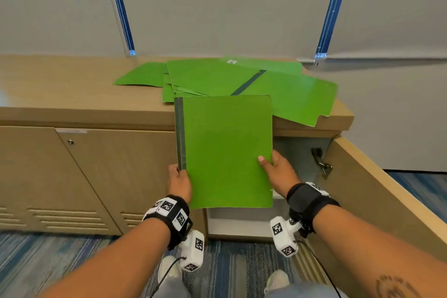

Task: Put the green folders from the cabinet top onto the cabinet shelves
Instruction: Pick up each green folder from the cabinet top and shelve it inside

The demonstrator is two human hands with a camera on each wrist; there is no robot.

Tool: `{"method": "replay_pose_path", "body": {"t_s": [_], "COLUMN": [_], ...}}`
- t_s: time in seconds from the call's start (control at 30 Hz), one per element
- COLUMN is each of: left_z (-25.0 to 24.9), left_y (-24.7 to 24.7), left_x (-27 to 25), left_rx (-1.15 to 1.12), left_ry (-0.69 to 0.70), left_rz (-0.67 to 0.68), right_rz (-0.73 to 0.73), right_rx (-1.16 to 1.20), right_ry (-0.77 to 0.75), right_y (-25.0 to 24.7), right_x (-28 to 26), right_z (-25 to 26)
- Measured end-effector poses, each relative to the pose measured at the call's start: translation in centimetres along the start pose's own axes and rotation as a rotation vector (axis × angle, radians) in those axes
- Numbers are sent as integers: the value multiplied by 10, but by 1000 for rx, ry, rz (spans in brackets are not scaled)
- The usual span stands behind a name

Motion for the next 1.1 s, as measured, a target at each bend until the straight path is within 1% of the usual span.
{"method": "replay_pose_path", "body": {"t_s": [0.03, 0.1, 0.2, 0.23, 0.3, 0.33, 0.4, 0.47, 0.57, 0.6, 0.7, 0.77, 0.83, 0.9, 0.97, 1.03, 1.1], "left_z": [14, 37, 68, 74, 88, 86, 91, 92, 62, 56, 50, 54, 61, 68, 73, 77, 78], "left_y": [7, 21, 53, 64, 93, 103, 128, 152, 161, 162, 173, 181, 190, 199, 204, 207, 209], "left_x": [-2, -7, -8, -8, -3, -2, 12, 31, 39, 41, 57, 64, 69, 74, 76, 82, 88], "left_rx": [37, 89, 135, 151, 173, 174, 180, 217, 354, 414, 474, 517, 607, 761, 889, 968, 1036], "left_ry": [-9, -24, -58, -63, -45, -31, -22, 41, 131, 143, 190, 248, 306, 400, 481, 529, 540], "left_rz": [12, 42, 146, 192, 279, 309, 344, 346, 344, 349, 381, 407, 467, 531, 566, 563, 568], "right_rz": [53, 114, 97, 62, -74, -150, -258, -341, -373, -367, -332, -243, -184, -177, -191, -207, -209], "right_rx": [4, 3, 0, 14, 40, 42, 44, 53, -29, -64, -111, -180, -221, -239, -254, -300, -347], "right_ry": [52, 162, 315, 351, 422, 455, 485, 500, 490, 488, 488, 552, 571, 537, 537, 542, 534], "right_y": [1, 1, -3, -6, -15, -20, -30, -37, -42, -41, -35, -28, -19, -11, -3, 5, 14], "right_x": [-1, -2, 0, 1, 3, 4, 12, 20, 49, 60, 97, 114, 131, 151, 166, 175, 180], "right_z": [-20, -58, -124, -143, -175, -184, -204, -205, -207, -204, -204, -209, -216, -224, -237, -245, -249]}}
Point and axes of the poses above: each hand's wrist, its own x-axis towards the middle knuckle, its own y-axis out of the palm, z = x × y, the point moved 3 cm from there along x, towards the middle knuckle, and after that the axes turned 13 degrees about x, right-handed, at the moved point
